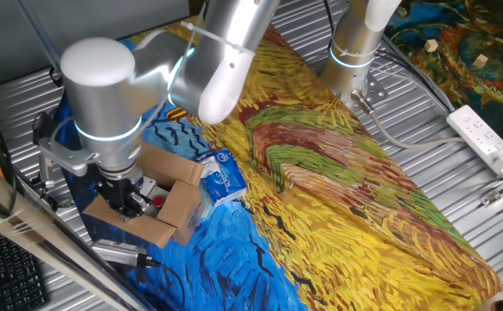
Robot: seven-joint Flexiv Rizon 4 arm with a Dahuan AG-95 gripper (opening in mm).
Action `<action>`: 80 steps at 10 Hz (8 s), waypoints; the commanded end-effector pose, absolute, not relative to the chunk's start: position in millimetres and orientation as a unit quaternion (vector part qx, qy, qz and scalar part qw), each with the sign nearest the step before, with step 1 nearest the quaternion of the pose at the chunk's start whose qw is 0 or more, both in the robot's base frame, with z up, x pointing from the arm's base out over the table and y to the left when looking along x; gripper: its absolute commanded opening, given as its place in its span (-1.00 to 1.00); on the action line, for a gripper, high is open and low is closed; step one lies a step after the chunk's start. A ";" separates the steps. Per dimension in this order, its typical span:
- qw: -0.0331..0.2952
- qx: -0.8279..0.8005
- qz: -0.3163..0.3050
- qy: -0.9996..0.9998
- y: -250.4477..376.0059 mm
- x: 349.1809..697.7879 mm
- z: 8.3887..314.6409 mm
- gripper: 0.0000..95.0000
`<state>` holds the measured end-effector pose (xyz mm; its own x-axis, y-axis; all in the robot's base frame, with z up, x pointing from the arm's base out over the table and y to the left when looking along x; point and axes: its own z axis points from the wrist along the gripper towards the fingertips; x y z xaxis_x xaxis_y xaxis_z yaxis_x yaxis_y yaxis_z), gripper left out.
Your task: Open a box
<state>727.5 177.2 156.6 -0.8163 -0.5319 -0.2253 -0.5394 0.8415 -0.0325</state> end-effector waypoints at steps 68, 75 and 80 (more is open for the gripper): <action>0.027 -0.311 0.034 0.950 146.9 633.8 121.3 -1.00; 0.027 -0.297 0.042 0.954 156.5 630.3 124.8 -1.00; 0.028 -0.292 0.046 0.955 157.5 627.9 132.2 -1.00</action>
